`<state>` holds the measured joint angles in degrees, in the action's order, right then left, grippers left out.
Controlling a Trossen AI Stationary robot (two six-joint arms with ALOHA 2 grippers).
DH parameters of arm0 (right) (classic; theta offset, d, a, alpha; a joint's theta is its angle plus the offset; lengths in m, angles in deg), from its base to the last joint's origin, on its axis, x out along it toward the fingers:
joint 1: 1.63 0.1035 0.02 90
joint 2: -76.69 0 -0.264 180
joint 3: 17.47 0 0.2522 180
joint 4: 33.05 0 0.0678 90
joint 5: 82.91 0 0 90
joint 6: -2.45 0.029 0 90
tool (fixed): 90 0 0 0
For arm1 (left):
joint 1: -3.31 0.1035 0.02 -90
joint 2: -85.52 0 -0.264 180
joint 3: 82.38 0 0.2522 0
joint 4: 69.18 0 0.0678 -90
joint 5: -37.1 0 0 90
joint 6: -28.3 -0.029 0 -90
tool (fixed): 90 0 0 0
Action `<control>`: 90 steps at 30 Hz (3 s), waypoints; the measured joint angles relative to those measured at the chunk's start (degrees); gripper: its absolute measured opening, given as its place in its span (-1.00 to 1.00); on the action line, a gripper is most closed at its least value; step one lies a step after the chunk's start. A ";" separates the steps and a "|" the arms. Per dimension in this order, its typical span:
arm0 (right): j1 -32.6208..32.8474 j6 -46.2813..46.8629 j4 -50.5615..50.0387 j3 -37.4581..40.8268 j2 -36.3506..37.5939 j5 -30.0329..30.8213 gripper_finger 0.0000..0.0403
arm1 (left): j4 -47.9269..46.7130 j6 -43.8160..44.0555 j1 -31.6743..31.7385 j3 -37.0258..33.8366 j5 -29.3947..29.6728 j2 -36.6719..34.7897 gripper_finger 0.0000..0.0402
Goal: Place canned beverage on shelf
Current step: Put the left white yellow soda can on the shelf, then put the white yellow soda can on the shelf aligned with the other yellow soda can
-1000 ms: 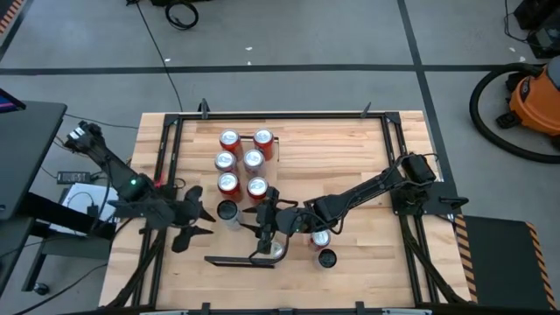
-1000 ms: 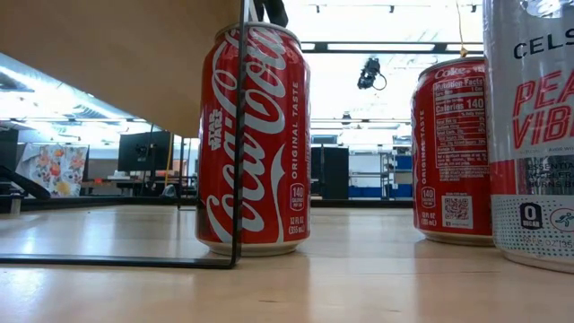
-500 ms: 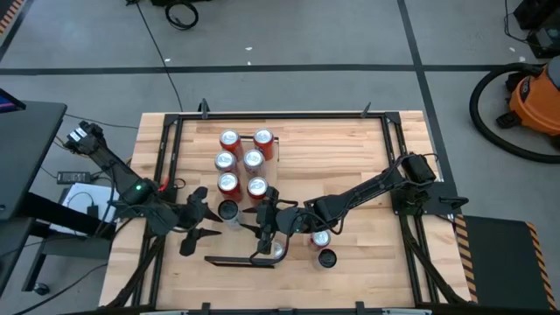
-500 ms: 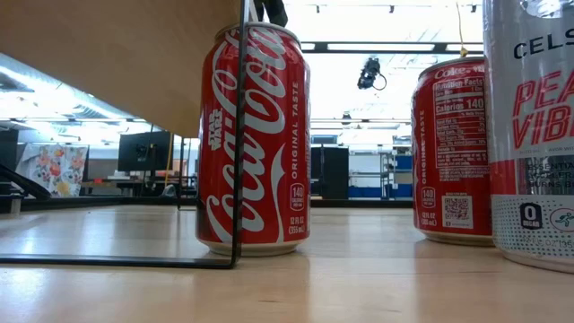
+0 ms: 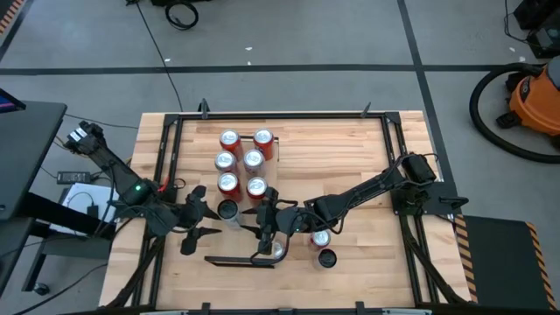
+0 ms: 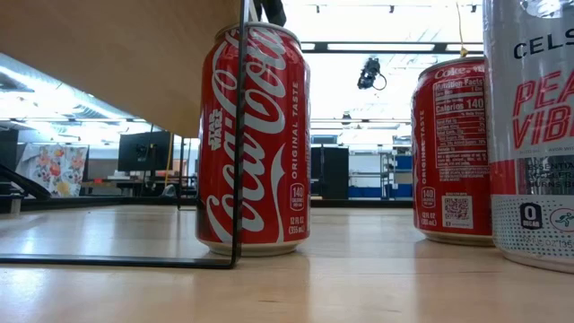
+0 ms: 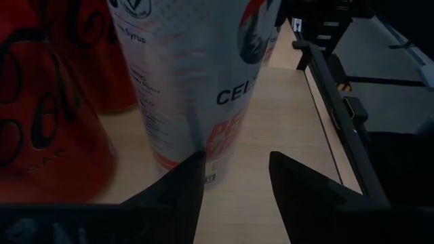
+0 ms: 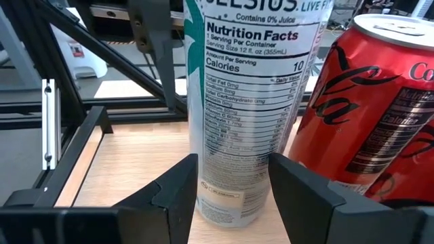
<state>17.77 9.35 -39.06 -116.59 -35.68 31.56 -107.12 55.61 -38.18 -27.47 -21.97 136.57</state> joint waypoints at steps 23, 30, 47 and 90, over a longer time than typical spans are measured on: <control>3.02 -7.16 -2.28 0.00 1.70 -0.38 -0.06 | -9.04 -0.97 -2.05 4.20 1.69 -0.17 -0.11; 3.68 -11.76 -2.41 -0.08 -0.06 -0.94 -0.06 | -12.00 -0.98 -4.42 6.60 1.54 -0.20 -0.11; 6.69 -16.32 -14.33 -13.48 -6.64 8.71 -0.06 | -13.94 -0.35 -4.48 6.60 1.55 -0.17 -0.11; 5.56 -2.61 -28.12 -12.98 0.50 4.47 -0.06 | -21.20 5.26 -4.44 6.58 0.27 -0.11 -0.11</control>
<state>23.33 6.74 -67.18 -129.58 -35.18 36.03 -128.32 60.87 -42.62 -20.90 -21.70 136.46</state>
